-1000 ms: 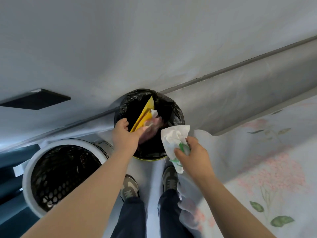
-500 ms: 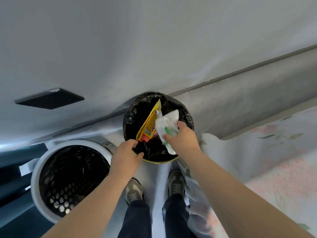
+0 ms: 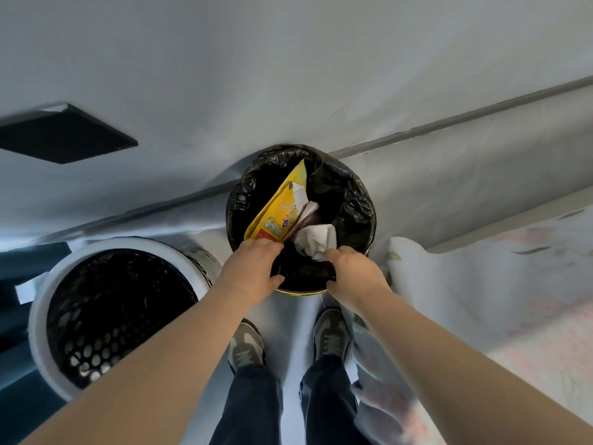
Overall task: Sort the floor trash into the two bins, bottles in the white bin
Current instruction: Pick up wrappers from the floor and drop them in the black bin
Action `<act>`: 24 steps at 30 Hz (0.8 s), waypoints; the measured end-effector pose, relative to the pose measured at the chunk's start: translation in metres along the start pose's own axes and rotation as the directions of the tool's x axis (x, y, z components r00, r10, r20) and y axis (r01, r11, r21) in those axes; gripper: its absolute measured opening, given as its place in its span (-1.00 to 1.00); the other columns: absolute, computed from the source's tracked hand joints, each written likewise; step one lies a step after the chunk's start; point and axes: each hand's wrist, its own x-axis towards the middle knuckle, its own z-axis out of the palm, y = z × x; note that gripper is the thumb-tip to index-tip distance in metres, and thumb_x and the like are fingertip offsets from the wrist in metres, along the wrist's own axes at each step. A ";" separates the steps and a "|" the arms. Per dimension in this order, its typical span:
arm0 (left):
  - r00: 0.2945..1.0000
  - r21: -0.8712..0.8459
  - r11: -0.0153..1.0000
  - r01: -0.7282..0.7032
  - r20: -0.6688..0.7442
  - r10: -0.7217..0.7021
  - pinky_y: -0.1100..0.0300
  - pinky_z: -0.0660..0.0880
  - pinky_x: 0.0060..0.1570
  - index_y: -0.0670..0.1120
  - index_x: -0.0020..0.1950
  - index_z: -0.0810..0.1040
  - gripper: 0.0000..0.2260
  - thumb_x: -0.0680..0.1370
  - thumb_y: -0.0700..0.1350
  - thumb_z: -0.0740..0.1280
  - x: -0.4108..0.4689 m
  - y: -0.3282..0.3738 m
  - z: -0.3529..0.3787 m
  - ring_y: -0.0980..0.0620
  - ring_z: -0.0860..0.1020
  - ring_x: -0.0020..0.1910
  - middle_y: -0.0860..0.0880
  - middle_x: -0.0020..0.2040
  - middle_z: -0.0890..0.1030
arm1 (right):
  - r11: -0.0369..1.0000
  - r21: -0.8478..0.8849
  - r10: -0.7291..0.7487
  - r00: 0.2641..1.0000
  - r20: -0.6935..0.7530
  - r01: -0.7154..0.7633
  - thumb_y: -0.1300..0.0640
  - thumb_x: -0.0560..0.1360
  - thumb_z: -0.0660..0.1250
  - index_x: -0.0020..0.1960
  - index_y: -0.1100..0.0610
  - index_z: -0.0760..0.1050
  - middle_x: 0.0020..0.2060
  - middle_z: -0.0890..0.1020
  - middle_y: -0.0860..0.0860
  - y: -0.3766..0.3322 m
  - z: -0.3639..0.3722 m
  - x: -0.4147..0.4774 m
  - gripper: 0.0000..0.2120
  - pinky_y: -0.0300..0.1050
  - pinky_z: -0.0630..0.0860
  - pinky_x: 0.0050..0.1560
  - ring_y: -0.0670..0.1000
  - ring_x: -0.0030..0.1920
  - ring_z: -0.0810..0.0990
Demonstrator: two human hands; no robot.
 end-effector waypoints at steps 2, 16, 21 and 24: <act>0.998 0.056 0.998 -0.019 0.060 0.015 0.00 0.37 0.33 -0.01 0.47 0.29 -0.41 0.49 0.06 0.37 0.008 0.000 0.005 -0.07 0.31 0.39 -0.02 0.39 0.41 | 0.998 -0.060 -0.014 0.999 -0.032 0.012 0.15 0.52 0.28 0.29 0.08 0.44 0.09 0.52 0.09 0.002 0.005 0.006 -0.66 -0.05 0.47 -0.11 0.15 0.08 0.55; 0.966 0.325 0.944 -0.051 0.257 -0.036 0.12 0.48 0.05 -0.14 0.05 0.56 -0.82 0.57 -0.17 0.18 -0.013 -0.010 0.010 -0.07 0.55 0.05 -0.09 0.04 0.59 | 0.969 -0.215 -0.084 0.982 0.171 0.121 0.34 0.47 0.22 -0.17 0.13 0.48 -0.25 0.52 0.08 0.017 0.011 -0.016 -0.85 -0.06 0.48 -0.13 0.16 -0.06 0.58; 0.943 0.288 0.955 0.068 0.295 -0.157 0.16 0.46 0.01 -0.16 0.06 0.57 -0.83 0.56 -0.18 0.21 -0.021 -0.025 0.033 -0.07 0.56 0.07 -0.07 -0.03 0.56 | 0.965 -0.245 -0.020 0.960 0.279 0.091 0.30 0.53 0.21 0.21 0.19 0.48 0.18 0.54 0.13 0.021 0.027 -0.007 -0.73 -0.03 0.48 0.11 0.15 0.20 0.52; 0.954 0.191 0.971 0.142 0.235 -0.185 0.14 0.50 0.04 -0.13 0.03 0.61 -0.83 0.54 -0.13 0.26 -0.019 -0.028 0.039 -0.06 0.55 0.06 -0.09 0.04 0.61 | 0.969 -0.235 -0.008 0.961 0.278 0.076 0.25 0.52 0.26 0.29 0.18 0.42 0.23 0.48 0.14 0.026 0.027 -0.004 -0.66 -0.04 0.45 0.16 0.15 0.24 0.48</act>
